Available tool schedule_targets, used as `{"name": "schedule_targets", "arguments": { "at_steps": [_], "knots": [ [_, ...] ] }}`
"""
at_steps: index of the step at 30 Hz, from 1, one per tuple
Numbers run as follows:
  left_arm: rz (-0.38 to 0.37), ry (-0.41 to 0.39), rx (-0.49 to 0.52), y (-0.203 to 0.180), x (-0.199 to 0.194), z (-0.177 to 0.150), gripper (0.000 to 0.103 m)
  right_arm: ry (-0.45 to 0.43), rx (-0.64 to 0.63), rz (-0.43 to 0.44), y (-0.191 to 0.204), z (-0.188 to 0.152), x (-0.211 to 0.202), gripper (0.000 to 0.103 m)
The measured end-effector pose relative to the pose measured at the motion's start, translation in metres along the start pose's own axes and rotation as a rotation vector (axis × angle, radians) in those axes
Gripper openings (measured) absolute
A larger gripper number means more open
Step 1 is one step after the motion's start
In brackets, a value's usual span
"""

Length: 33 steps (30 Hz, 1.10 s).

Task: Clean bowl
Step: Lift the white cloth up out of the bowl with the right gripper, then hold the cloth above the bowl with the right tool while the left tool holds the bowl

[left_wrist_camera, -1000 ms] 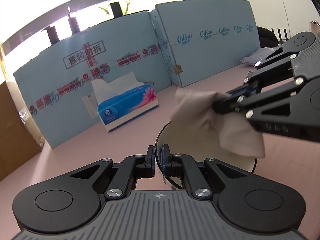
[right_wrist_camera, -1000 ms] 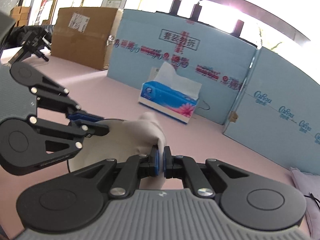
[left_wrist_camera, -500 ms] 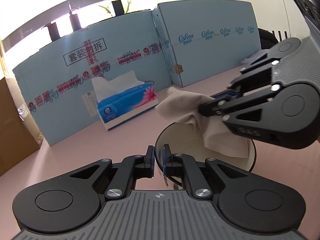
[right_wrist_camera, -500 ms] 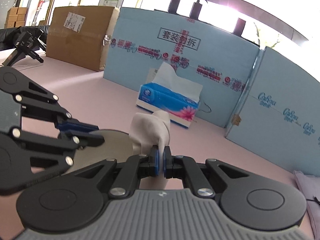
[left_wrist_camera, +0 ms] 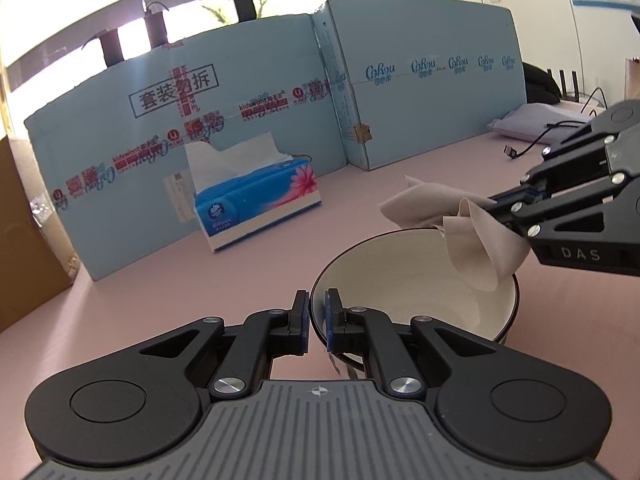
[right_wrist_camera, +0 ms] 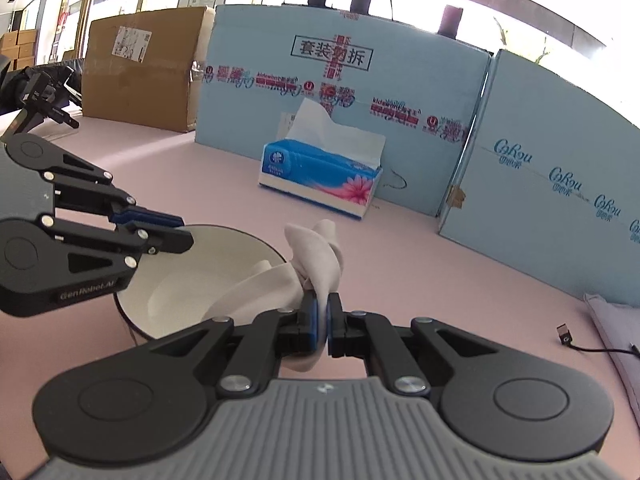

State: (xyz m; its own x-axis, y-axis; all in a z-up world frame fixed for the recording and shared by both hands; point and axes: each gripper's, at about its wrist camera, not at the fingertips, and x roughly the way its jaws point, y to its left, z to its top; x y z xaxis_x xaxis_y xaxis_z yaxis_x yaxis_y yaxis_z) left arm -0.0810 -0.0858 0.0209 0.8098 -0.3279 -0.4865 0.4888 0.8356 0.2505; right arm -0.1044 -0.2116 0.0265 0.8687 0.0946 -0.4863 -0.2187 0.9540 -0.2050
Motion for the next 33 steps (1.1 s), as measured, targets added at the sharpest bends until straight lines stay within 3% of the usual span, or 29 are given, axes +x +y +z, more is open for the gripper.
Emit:
{"name": "schedule_targets", "arguments": {
  "at_steps": [8, 16, 25, 29, 33],
  "knots": [
    [-0.012, -0.011, -0.091, 0.010, -0.012, -0.005, 0.030, -0.038, -0.022, 0.010, 0.006, 0.013, 0.005, 0.004],
    [-0.045, -0.020, -0.141, 0.009, -0.030, -0.009, 0.031, -0.055, -0.051, 0.045, 0.017, 0.022, 0.023, 0.004],
    [-0.040, -0.031, -0.169, 0.013, -0.038, -0.010, 0.031, -0.070, -0.094, 0.153, 0.046, 0.034, 0.040, 0.004],
    [-0.030, -0.043, -0.183, 0.022, -0.043, -0.012, 0.041, -0.080, -0.082, 0.185, 0.050, 0.037, 0.041, 0.004],
    [-0.005, -0.045, -0.191, 0.030, -0.045, -0.013, 0.041, -0.077, -0.079, 0.195, 0.049, 0.038, 0.042, 0.004]
  ]
}}
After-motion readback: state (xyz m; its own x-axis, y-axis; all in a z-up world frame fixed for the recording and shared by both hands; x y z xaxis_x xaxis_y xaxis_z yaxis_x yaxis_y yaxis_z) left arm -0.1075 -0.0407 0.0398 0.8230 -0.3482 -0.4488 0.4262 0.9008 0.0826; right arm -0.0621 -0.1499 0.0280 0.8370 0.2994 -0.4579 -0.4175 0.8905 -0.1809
